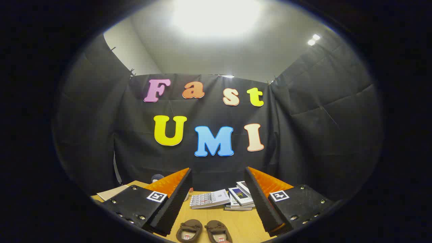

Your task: Open the storage box then place both shoes into the box .Put the left shoe in first, then the right shoe, with the right side of both shoes facing outward in a uniform manner.

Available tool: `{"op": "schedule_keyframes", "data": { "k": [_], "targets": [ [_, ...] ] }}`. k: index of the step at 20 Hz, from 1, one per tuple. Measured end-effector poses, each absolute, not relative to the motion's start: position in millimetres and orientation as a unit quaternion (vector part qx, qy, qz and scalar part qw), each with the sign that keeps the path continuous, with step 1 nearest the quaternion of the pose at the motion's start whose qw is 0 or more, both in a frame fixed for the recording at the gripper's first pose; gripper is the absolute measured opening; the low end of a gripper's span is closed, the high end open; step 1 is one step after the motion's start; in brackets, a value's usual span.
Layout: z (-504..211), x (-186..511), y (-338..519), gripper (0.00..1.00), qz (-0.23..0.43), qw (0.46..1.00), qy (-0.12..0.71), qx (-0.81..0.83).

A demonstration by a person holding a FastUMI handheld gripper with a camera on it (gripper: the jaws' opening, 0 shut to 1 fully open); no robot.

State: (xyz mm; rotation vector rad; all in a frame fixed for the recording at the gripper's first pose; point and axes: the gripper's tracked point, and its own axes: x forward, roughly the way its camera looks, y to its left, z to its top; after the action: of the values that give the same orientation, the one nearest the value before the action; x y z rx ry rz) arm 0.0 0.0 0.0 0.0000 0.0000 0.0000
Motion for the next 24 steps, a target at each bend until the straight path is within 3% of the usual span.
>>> {"op": "schedule_keyframes", "data": {
  "k": [13, 24],
  "targets": [
    [-14, 9, 3, 0.95, -0.008, 1.0, 0.009, 0.004],
    [-42, 0, 62, 0.95, 0.082, 0.99, 0.032, 0.109]
  ]
}}
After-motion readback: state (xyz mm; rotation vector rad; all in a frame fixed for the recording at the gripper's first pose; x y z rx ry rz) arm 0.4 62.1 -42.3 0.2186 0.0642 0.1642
